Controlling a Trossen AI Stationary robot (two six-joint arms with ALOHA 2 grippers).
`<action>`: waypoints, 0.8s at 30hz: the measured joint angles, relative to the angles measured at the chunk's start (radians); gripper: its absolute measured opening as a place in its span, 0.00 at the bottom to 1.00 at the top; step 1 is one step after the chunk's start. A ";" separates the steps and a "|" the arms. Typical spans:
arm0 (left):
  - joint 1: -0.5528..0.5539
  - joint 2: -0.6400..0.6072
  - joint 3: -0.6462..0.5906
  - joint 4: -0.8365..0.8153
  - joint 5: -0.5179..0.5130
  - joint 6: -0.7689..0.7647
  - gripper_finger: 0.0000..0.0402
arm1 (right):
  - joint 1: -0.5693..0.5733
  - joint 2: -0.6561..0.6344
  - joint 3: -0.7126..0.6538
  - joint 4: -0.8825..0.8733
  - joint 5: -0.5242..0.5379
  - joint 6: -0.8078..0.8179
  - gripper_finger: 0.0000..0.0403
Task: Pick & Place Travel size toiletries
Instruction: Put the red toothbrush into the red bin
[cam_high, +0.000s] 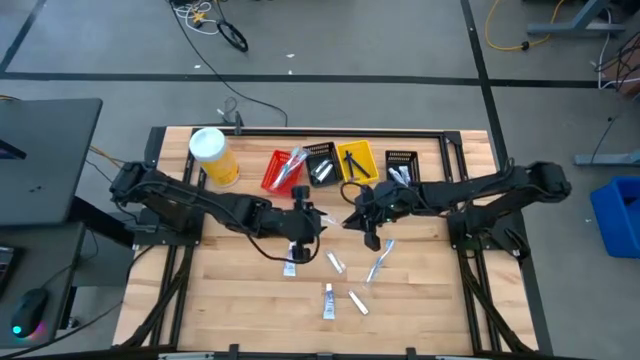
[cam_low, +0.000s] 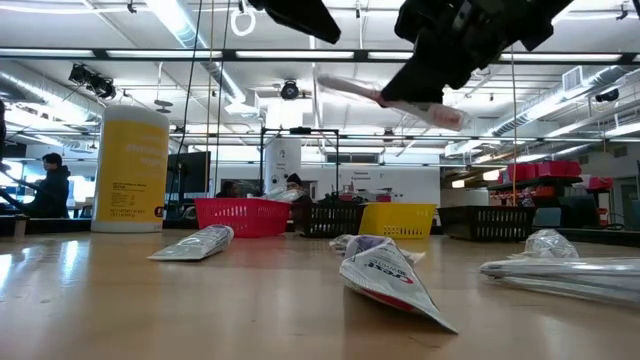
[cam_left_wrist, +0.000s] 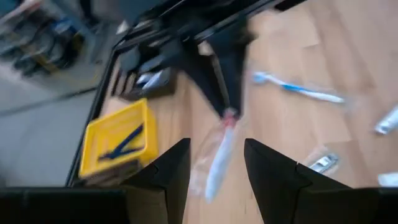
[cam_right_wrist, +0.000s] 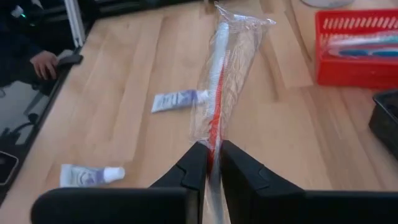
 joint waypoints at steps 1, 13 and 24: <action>0.009 0.001 0.000 0.007 0.036 0.024 0.40 | 0.000 0.000 0.000 0.000 -0.001 0.002 0.11; 0.079 0.099 0.002 0.024 0.150 0.105 0.55 | -0.002 0.056 0.001 0.086 -0.051 0.020 0.11; 0.081 0.114 0.000 -0.005 0.154 0.109 0.45 | -0.028 0.056 0.000 0.105 -0.051 0.020 0.11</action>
